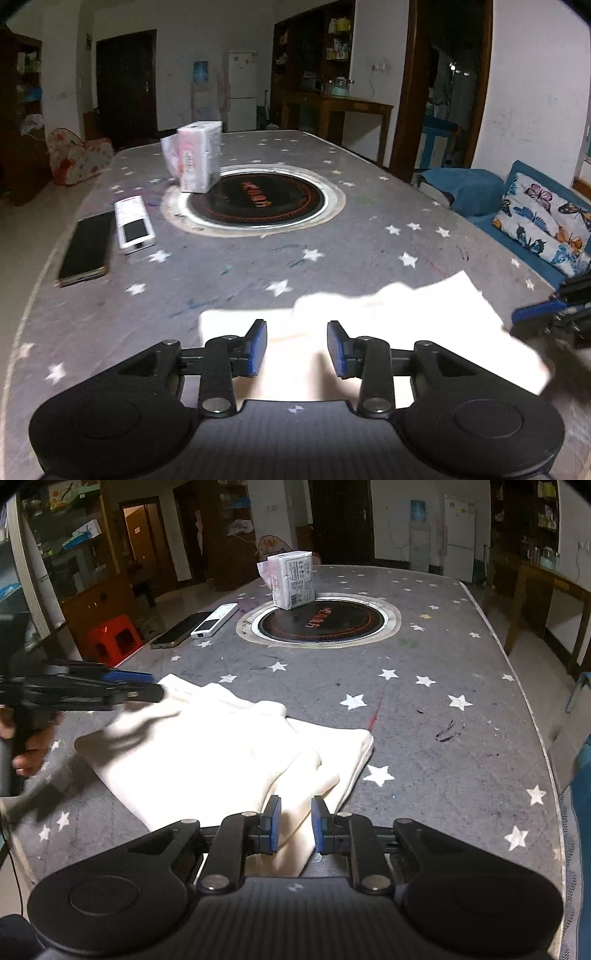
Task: Fold clothes
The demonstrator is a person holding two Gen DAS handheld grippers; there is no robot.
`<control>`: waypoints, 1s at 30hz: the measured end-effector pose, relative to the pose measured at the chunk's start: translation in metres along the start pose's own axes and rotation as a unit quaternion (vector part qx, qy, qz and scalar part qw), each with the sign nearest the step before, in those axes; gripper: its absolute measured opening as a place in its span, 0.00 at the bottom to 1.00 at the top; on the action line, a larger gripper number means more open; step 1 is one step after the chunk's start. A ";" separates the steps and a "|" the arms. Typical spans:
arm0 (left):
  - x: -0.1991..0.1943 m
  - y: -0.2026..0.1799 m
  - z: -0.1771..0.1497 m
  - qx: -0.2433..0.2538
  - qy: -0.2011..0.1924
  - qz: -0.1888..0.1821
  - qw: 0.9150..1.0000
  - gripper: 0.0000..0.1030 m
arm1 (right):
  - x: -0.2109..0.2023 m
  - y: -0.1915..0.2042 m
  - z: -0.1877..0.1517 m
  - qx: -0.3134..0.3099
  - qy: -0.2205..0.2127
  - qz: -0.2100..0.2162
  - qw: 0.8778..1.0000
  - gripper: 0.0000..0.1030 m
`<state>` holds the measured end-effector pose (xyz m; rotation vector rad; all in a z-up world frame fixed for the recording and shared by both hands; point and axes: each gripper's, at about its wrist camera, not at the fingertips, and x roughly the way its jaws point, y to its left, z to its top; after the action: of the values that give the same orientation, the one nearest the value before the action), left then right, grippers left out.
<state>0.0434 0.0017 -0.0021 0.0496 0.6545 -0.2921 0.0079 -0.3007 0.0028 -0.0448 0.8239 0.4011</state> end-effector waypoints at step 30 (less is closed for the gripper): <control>-0.035 0.018 -0.052 -0.056 0.062 0.014 0.996 0.31 | 0.023 0.005 -0.005 -0.025 -0.022 -0.078 0.996 0.06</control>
<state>-0.0090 0.0349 -0.0229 -0.0308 0.7910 -0.2259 0.0161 -0.2892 -0.0163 -0.1449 0.7617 0.2744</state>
